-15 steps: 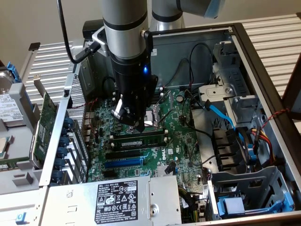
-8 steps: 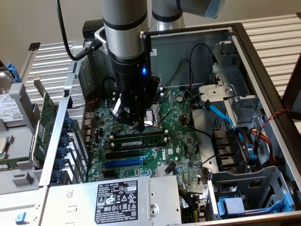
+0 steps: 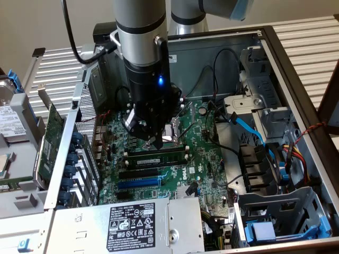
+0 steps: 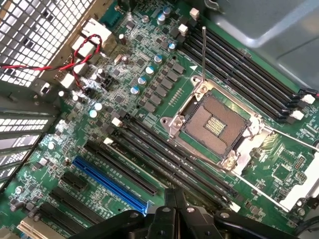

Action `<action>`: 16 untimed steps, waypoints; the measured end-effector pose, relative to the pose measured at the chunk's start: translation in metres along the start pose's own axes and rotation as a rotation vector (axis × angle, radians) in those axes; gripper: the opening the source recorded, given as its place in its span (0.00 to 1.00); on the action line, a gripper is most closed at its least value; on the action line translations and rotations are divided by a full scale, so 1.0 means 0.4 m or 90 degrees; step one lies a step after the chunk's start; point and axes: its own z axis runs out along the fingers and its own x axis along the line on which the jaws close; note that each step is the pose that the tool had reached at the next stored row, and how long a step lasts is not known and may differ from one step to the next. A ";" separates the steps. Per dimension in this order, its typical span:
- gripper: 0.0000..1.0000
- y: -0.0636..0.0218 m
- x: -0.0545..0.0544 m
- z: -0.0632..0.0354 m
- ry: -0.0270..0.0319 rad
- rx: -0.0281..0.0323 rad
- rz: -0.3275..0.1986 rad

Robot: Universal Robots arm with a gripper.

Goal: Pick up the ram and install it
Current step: 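Press down the ram until it locks into place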

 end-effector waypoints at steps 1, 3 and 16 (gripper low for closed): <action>0.11 0.000 0.000 0.000 0.0002 0.0001 0.008; 0.11 0.000 0.000 0.000 0.0005 0.0003 0.024; 0.11 0.000 0.000 0.000 0.0030 0.0016 0.126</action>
